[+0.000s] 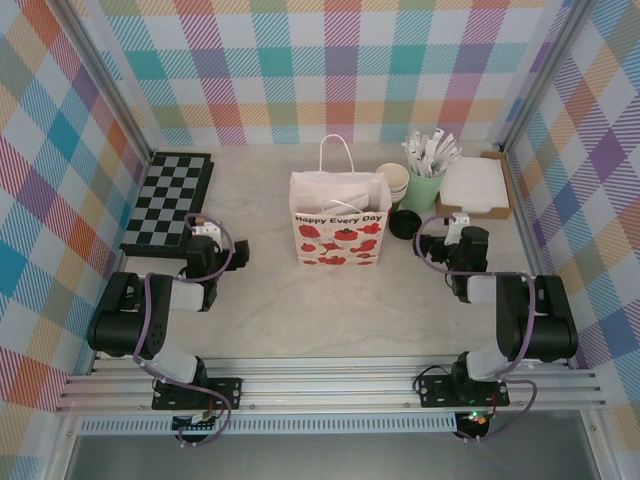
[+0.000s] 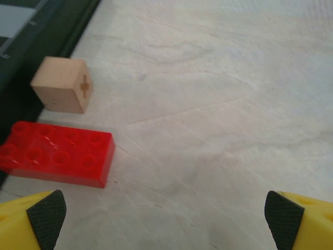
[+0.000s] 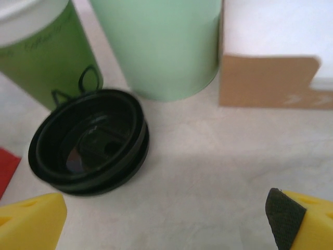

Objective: Pack the takeout coffee

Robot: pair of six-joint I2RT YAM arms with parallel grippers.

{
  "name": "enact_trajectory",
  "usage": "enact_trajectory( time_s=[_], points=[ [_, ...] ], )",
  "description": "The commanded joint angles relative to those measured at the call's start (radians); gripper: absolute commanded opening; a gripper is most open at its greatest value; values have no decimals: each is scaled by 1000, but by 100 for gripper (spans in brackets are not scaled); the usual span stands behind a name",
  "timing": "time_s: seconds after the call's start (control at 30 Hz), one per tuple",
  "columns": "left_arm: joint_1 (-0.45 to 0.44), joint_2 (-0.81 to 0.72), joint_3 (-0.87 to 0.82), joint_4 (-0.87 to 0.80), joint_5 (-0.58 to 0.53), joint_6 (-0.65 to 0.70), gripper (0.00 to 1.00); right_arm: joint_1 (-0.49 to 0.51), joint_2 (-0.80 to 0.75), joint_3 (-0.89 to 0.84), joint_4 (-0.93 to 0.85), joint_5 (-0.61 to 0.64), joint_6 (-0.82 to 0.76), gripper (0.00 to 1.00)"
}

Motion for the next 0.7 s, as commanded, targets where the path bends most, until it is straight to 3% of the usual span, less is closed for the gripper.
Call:
enact_trajectory(
  time_s=[0.0, 0.67],
  points=[
    [-11, 2, 14, 66, -111, -13, 100, 11, 10, 1, 122, 34, -28, 100],
    [-11, 2, 20, 57, -84, -4, 100, 12, 8, 2, 113, 34, -27, 100]
  ],
)
